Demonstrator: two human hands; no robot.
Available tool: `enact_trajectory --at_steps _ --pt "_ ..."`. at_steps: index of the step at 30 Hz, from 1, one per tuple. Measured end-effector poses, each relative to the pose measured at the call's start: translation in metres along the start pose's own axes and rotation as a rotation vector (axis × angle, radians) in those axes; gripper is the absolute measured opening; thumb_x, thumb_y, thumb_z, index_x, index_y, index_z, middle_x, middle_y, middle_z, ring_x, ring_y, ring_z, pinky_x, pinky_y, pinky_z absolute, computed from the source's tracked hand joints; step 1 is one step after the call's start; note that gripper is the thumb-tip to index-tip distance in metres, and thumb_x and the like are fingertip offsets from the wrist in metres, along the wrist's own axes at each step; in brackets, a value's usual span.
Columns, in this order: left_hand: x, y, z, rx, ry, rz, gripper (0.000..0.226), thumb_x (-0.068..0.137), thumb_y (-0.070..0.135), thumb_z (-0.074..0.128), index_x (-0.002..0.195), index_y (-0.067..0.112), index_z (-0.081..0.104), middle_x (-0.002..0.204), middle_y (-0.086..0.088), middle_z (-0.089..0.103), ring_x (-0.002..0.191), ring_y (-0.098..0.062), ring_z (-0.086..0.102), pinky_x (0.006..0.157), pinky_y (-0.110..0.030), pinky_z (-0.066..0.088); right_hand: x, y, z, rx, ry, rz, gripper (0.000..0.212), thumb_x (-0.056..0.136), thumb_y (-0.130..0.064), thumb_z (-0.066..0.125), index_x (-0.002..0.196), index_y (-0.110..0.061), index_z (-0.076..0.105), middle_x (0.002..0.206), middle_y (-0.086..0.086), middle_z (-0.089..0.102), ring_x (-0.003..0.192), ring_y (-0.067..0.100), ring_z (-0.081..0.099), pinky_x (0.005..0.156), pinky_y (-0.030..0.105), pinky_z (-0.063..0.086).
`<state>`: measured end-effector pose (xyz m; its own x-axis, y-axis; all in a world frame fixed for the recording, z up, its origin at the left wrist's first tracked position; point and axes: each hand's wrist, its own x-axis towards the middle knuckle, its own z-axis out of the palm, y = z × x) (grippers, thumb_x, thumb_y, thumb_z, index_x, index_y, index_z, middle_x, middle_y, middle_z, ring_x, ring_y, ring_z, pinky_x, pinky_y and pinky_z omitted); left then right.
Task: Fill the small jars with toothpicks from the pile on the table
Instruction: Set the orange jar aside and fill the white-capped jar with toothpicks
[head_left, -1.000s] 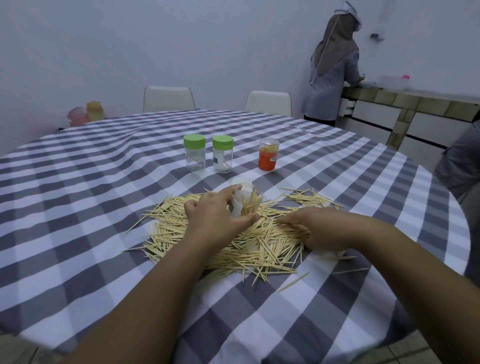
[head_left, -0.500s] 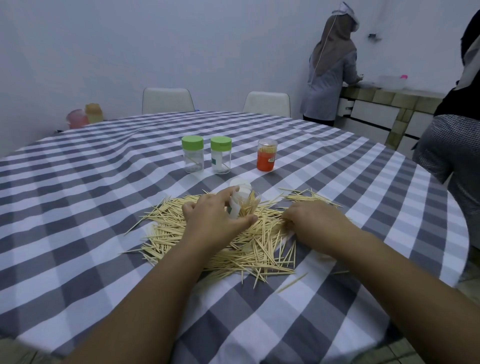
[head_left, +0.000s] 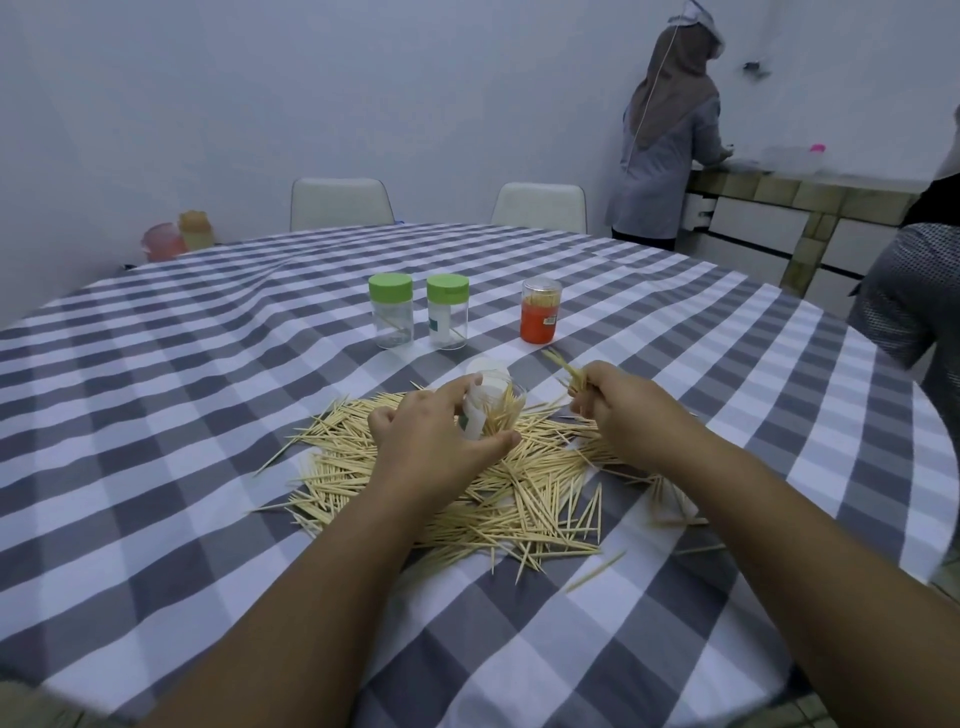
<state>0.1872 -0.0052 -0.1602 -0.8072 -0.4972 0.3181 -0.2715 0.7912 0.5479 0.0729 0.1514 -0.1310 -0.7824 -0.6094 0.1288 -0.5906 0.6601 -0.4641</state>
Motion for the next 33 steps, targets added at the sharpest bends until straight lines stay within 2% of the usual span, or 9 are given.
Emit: enact_trajectory --at_steps 3,7,11,14,17,20,24,26,33 --pt "0.0 0.0 0.0 0.013 -0.005 -0.003 0.071 0.077 0.065 0.061 0.139 0.04 0.038 0.126 0.005 0.054 0.123 -0.014 0.037 0.096 -0.035 0.016 0.003 -0.008 0.0 0.247 0.022 0.004 0.015 0.101 -0.016 0.037 0.096 -0.018 0.052 0.101 0.004 0.065 0.087 0.015 0.059 0.072 0.029 0.045" --pt "0.001 0.001 0.001 0.014 -0.008 -0.004 0.071 0.076 0.065 0.061 0.139 0.04 0.038 0.126 0.004 0.053 0.122 -0.014 0.037 0.095 -0.034 0.016 0.009 -0.017 0.006 0.664 0.112 0.026 0.019 0.101 -0.014 0.039 0.091 -0.021 0.054 0.093 0.005 0.068 0.095 0.022 0.066 0.088 0.042 0.051" --pt "0.001 0.001 0.002 0.014 -0.011 0.007 0.071 0.077 0.064 0.061 0.139 0.04 0.038 0.126 0.005 0.053 0.123 -0.013 0.035 0.096 -0.034 0.017 0.019 -0.034 0.006 1.091 0.246 0.021 0.023 0.102 -0.013 0.035 0.092 -0.019 0.055 0.083 0.007 0.068 0.09 0.026 0.068 0.088 0.039 0.053" --pt "0.001 0.002 0.002 0.003 -0.007 0.014 0.07 0.077 0.063 0.062 0.139 0.04 0.039 0.125 0.005 0.053 0.123 -0.012 0.034 0.096 -0.034 0.017 0.023 -0.045 0.011 1.331 0.231 -0.009 0.022 0.103 -0.013 0.032 0.102 -0.013 0.055 0.072 0.002 0.07 0.091 0.028 0.068 0.088 0.039 0.052" --pt "0.001 0.004 0.002 -0.004 0.009 0.032 0.067 0.078 0.062 0.062 0.137 0.039 0.041 0.117 0.011 0.052 0.124 -0.011 0.034 0.091 -0.031 0.015 0.02 -0.051 0.025 1.325 0.183 -0.025 0.019 0.103 -0.016 0.034 0.106 -0.014 0.052 0.073 0.0 0.071 0.094 0.025 0.068 0.085 0.038 0.052" --pt "0.001 0.005 0.002 -0.007 0.019 0.047 0.061 0.078 0.061 0.061 0.133 0.039 0.044 0.108 0.013 0.048 0.122 -0.01 0.036 0.086 -0.029 0.013 0.015 -0.055 0.035 1.208 0.17 -0.041 0.019 0.102 -0.019 0.038 0.098 -0.018 0.056 0.091 0.006 0.072 0.092 0.024 0.067 0.084 0.042 0.054" --pt "0.003 0.003 0.003 0.003 0.043 0.021 0.06 0.077 0.062 0.061 0.131 0.038 0.046 0.107 0.011 0.051 0.119 -0.011 0.039 0.086 -0.03 0.014 0.009 -0.058 0.036 1.096 0.144 -0.055 0.02 0.102 -0.019 0.038 0.1 -0.016 0.057 0.097 -0.002 0.071 0.071 0.002 0.067 0.059 0.016 0.051" --pt "0.004 0.003 0.003 0.018 0.059 0.021 0.061 0.078 0.063 0.06 0.131 0.038 0.045 0.1 0.013 0.047 0.118 -0.012 0.041 0.085 -0.031 0.015 0.008 -0.058 0.037 1.067 0.118 -0.038 0.022 0.102 -0.018 0.038 0.102 -0.017 0.06 0.097 -0.007 0.068 0.066 -0.007 0.064 0.054 0.009 0.047" --pt "0.005 0.0 0.006 0.014 0.064 0.022 0.059 0.077 0.064 0.057 0.13 0.041 0.046 0.113 0.011 0.058 0.118 -0.01 0.043 0.09 -0.034 0.018 0.007 -0.059 0.038 0.983 -0.004 0.061 0.019 0.101 -0.024 0.04 0.107 -0.026 0.058 0.092 -0.009 0.064 0.082 0.002 0.062 0.067 0.018 0.048"
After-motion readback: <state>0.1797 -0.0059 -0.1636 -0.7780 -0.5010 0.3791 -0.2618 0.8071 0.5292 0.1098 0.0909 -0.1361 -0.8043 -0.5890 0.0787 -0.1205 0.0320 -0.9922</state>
